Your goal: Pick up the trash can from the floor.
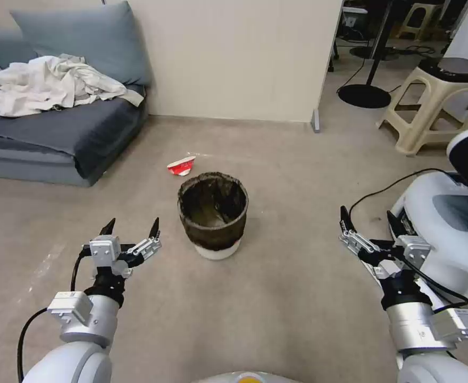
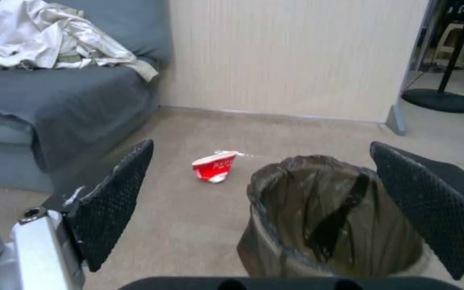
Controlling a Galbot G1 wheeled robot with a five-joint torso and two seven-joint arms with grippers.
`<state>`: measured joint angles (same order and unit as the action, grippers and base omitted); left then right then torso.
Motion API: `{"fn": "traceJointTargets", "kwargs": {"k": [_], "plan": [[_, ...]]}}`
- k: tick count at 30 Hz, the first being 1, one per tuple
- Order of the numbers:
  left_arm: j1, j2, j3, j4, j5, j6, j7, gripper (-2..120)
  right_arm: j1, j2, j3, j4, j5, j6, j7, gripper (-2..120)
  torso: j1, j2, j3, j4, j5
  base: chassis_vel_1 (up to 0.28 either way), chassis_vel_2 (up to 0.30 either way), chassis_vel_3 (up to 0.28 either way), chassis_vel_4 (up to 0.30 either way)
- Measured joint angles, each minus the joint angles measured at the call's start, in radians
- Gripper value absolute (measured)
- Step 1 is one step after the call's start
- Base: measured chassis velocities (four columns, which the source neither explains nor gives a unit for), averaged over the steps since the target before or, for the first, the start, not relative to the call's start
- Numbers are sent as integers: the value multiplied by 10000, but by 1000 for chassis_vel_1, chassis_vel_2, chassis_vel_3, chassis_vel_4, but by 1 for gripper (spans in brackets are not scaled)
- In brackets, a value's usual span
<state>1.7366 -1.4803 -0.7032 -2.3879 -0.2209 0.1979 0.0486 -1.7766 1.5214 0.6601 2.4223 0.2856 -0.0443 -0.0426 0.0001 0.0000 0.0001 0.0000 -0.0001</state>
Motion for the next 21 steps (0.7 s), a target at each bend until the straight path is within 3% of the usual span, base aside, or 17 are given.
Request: {"fn": "traceJointTargets", "kwargs": {"k": [10,21], "plan": [[-56,20,8,106,-2,-88,0,100,90,3,-7,-138,10,176,-62,100,0,0,0,0,2,-139,146,133,-137],[-325,136,25,417,-9,-86,-1,100,201,-26,-31,-293,14,182,-123,100,0,0,-1,-1,1,-10,17,18,-20]]}}
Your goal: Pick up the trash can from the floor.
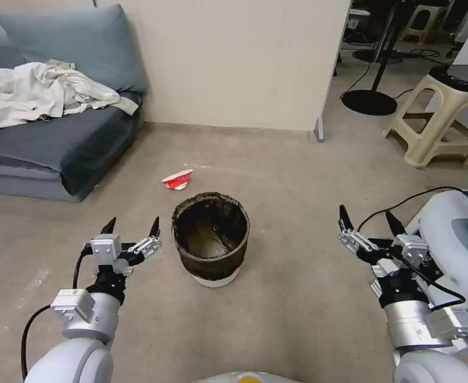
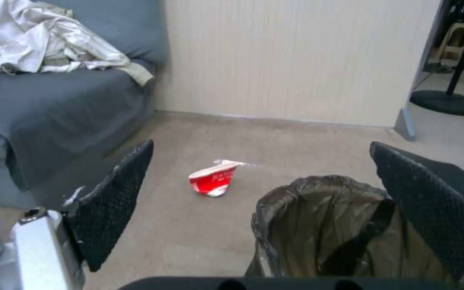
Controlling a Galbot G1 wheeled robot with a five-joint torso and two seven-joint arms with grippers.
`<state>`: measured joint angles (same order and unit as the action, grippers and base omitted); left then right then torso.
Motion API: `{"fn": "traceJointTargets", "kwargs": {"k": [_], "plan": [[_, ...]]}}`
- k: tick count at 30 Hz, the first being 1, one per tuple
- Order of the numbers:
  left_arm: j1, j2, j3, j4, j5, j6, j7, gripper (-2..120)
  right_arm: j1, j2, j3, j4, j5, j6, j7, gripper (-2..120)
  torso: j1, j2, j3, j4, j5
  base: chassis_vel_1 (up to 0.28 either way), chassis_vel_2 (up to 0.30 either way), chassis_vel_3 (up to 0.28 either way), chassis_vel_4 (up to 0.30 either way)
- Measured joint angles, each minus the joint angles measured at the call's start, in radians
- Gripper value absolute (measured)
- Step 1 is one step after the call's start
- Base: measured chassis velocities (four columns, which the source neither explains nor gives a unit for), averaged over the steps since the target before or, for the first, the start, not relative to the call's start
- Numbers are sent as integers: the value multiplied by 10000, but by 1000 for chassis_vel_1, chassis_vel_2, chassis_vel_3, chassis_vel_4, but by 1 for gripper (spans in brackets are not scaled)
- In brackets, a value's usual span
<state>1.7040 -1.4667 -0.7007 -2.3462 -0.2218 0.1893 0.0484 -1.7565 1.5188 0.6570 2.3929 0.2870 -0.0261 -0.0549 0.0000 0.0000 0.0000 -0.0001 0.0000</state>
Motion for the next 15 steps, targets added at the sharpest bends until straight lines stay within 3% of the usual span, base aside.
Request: {"fn": "traceJointTargets", "kwargs": {"k": [15], "plan": [[-272,256,113,226,-446,67,30,100,34,78,-6,-165,-29,427,-268,100,0,0,0,1,0,0,0,0,0]]}}
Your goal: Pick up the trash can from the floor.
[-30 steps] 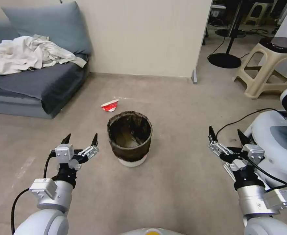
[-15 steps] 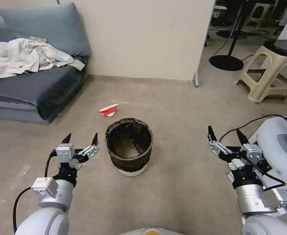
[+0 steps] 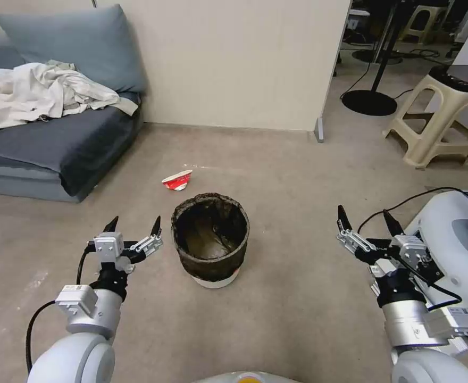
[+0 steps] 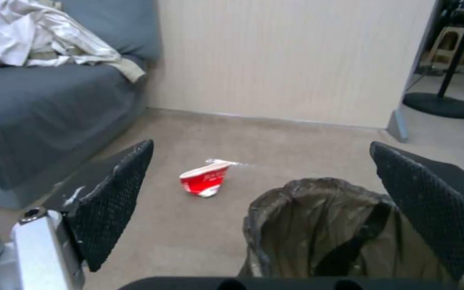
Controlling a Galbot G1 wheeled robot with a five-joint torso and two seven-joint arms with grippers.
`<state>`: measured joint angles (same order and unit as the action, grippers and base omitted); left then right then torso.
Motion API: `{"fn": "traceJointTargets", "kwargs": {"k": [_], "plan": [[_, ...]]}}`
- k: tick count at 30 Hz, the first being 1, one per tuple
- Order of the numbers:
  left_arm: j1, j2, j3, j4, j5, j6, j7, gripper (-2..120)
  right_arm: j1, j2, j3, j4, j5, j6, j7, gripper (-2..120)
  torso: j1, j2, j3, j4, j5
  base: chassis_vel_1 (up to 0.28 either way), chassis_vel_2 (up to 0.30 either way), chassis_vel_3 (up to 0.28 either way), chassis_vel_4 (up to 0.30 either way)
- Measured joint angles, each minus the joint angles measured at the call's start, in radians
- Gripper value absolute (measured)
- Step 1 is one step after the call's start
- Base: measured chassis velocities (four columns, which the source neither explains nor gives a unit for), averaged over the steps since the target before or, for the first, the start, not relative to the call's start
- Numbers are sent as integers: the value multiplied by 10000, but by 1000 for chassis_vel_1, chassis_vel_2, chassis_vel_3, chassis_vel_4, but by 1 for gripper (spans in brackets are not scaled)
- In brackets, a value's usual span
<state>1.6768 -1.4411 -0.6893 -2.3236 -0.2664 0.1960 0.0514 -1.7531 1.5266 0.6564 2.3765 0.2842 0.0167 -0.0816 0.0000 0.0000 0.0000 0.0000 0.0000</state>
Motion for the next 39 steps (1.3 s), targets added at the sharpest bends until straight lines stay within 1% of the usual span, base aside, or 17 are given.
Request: {"fn": "traceJointTargets", "kwargs": {"k": [6,9,10,13,14,16,17,18,19,20,21,24,26,27,29,32,39], "plan": [[-341,480,251,251,-439,126,73,100,-83,21,-41,-89,-23,241,-64,100,0,0,0,0,0,0,0,0,0],[-671,864,436,473,-848,900,-21,100,-147,24,-72,-130,-24,346,-80,100,0,0,0,0,-1,0,0,0,0],[-671,864,436,473,-848,900,-21,100,-147,24,-72,-130,-24,346,-80,100,0,0,0,0,-1,0,0,0,0],[-1076,1286,772,781,-1334,1654,-546,100,-150,20,-120,-138,-29,355,-102,100,0,0,0,-1,-1,0,0,0,0],[-1076,1286,772,781,-1334,1654,-546,100,-150,20,-120,-138,-29,355,-102,100,0,0,0,-1,-1,0,0,0,0],[-1230,1440,888,907,-1563,1917,-717,100,-146,11,-133,-150,-30,355,-103,100,0,0,0,-1,-1,0,0,0,0],[-1406,1603,989,1040,-1867,2214,-865,100,-134,-9,-145,-186,-30,355,-103,100,0,0,0,-1,-3,0,0,0,0],[-1736,1981,1266,1337,-2482,2684,-961,100,-65,-44,-148,-267,-31,353,-104,100,0,0,0,0,-1,0,0,0,0],[-1736,1981,1266,1337,-2482,2684,-961,100,-65,-44,-148,-267,-31,353,-104,100,0,0,0,0,-1,0,0,0,0],[-1903,2143,1463,1469,-2625,3027,-961,100,-38,-45,-131,-291,-30,343,-102,100,0,0,0,0,0,0,0,0,0],[-2024,2207,1607,1594,-2657,3172,-962,100,-27,-44,-121,-296,-30,337,-98,100,0,0,0,0,0,0,0,0,0],[-2201,2241,1804,1784,-2691,3296,-981,100,-20,-41,-109,-308,-29,328,-92,100,0,0,0,0,-1,0,0,0,0],[-2515,2249,2149,1991,-2873,3579,-1212,100,-17,-25,-92,-325,-27,319,-83,100,0,0,0,0,0,0,0,0,0],[-2515,2249,2149,1991,-2873,3579,-1212,100,-17,-25,-92,-325,-27,319,-83,100,0,0,0,0,0,0,0,0,0],[-2778,2242,2387,2142,-3091,3791,-1481,100,-14,-9,-80,-336,-26,317,-80,100,0,0,1,-1,0,0,0,0,0],[-3108,2200,2542,2335,-3138,3941,-1659,100,-13,13,-70,-357,-26,315,-79,100,0,0,1,-1,-1,0,0,0,0],[-3599,2219,2508,2522,-2939,4052,-1795,100,-21,68,-51,-408,-31,315,-77,100,0,0,0,-1,0,0,0,0,0]]}}
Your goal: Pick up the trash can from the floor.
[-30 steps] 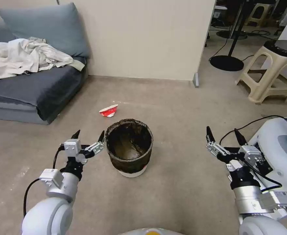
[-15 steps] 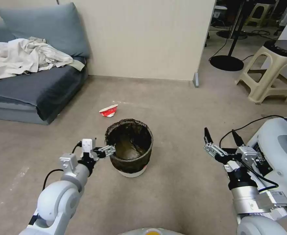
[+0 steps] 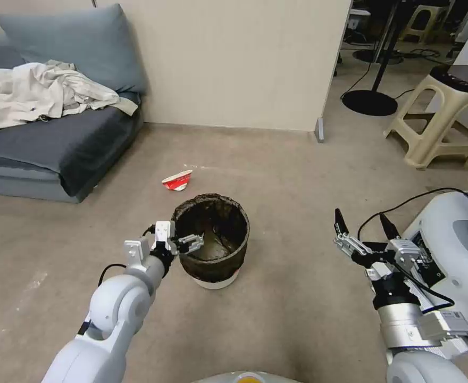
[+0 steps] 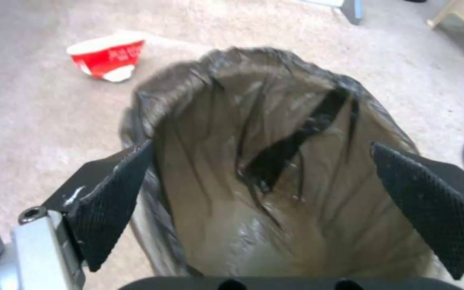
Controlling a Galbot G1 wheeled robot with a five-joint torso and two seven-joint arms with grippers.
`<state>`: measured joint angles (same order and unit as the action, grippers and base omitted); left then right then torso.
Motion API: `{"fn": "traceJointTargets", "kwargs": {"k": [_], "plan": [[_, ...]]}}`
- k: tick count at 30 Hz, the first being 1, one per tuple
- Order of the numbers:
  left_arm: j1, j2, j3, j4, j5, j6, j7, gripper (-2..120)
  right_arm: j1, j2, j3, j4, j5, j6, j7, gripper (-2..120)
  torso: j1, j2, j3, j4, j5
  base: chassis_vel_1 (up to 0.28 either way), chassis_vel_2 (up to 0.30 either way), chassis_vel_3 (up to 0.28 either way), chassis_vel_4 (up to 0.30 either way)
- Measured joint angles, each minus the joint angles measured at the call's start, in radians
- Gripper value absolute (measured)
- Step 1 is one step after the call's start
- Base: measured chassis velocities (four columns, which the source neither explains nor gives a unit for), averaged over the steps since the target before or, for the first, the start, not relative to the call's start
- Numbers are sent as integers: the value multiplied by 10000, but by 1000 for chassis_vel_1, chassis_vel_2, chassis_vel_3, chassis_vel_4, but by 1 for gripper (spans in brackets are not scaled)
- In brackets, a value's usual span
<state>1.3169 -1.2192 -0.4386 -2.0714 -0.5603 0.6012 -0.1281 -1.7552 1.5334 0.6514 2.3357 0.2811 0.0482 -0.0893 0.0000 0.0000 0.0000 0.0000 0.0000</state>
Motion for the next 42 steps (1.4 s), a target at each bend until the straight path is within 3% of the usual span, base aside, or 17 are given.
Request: {"fn": "traceJointTargets", "kwargs": {"k": [13,20,42], "plan": [[-726,233,-268,437,228,488,-425,100,62,54,-7,-98,-48,-14,-8,100,0,0,0,0,0,0,0,0,0],[-946,231,102,1061,898,941,-621,100,98,46,24,-145,-49,-28,-4,100,0,0,0,0,-1,0,0,0,0],[-1420,186,893,1756,925,1339,-1086,100,99,-51,103,-168,1,-36,10,100,0,0,0,0,0,0,0,0,0]]}}
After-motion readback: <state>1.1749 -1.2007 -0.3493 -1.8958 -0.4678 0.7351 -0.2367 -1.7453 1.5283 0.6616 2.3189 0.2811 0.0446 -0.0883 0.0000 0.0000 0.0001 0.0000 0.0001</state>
